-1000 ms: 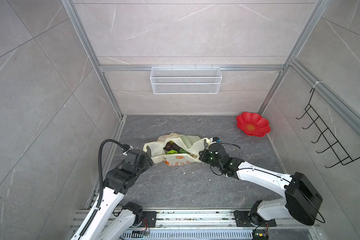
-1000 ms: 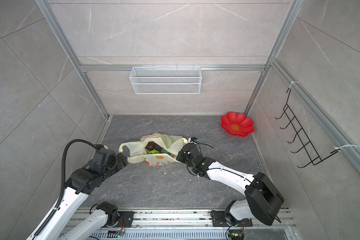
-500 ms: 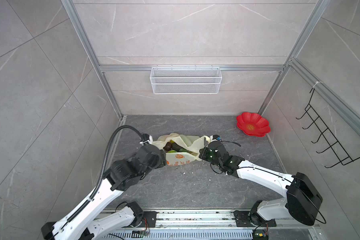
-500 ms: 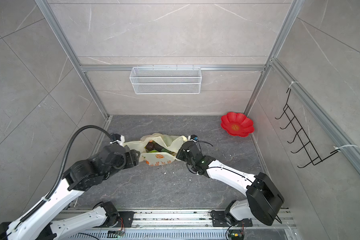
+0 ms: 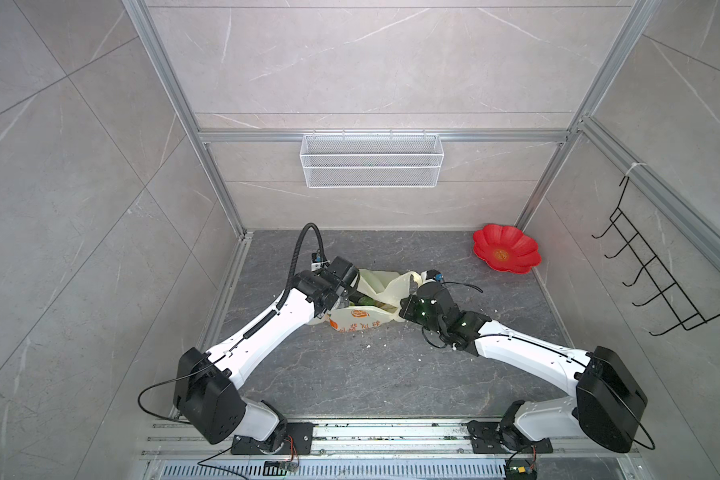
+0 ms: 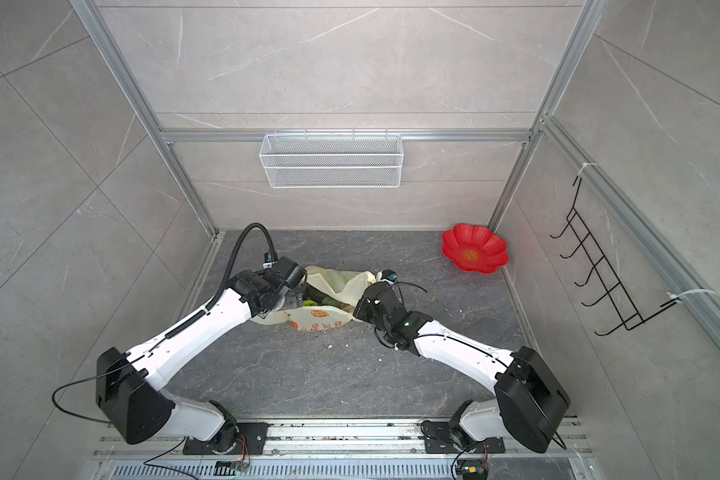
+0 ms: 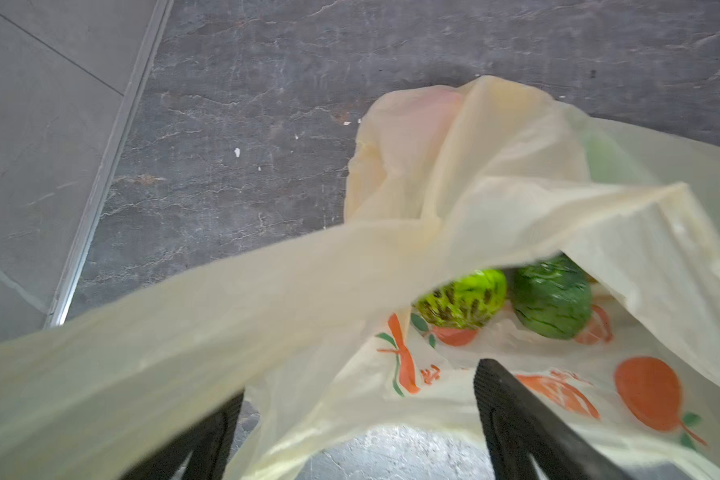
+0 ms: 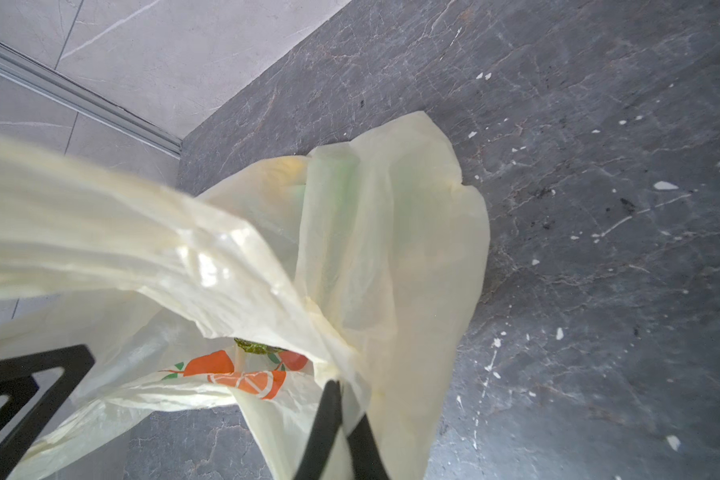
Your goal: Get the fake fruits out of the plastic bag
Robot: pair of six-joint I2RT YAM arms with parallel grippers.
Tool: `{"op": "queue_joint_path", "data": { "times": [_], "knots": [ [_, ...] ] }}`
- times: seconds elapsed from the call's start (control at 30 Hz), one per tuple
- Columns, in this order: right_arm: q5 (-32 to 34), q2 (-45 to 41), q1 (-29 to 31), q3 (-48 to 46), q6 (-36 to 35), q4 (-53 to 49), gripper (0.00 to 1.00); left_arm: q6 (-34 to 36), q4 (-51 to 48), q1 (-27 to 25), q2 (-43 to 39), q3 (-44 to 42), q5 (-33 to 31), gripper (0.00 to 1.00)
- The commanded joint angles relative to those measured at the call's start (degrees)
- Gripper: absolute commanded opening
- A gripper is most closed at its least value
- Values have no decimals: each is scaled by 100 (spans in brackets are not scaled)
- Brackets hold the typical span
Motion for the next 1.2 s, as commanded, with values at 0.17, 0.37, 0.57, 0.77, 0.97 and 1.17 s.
{"op": "queue_joint_path", "data": {
  "times": [0.17, 0.37, 0.57, 0.77, 0.97, 1.17],
  "knots": [
    [-70, -146, 31, -103, -153, 149, 0, 281, 806, 534, 638, -86, 419, 97],
    [-371, -261, -270, -382, 67, 384, 0, 449, 1495, 1208, 923, -425, 1277, 91],
    [-1180, -142, -859, -891, 517, 1301, 0, 509, 2527, 1784, 784, -1186, 2195, 67],
    [-1205, 88, -826, -774, 410, 1233, 0, 682, 3170, 1845, 346, -1487, 2785, 30],
    [-900, 217, -883, -291, -275, 483, 0, 862, 3579, 1854, -527, -1845, 2991, 14],
    [-416, 122, -891, 420, -988, -565, 47, 866, 3513, 1834, -908, -1897, 3028, 8]
  ]
}}
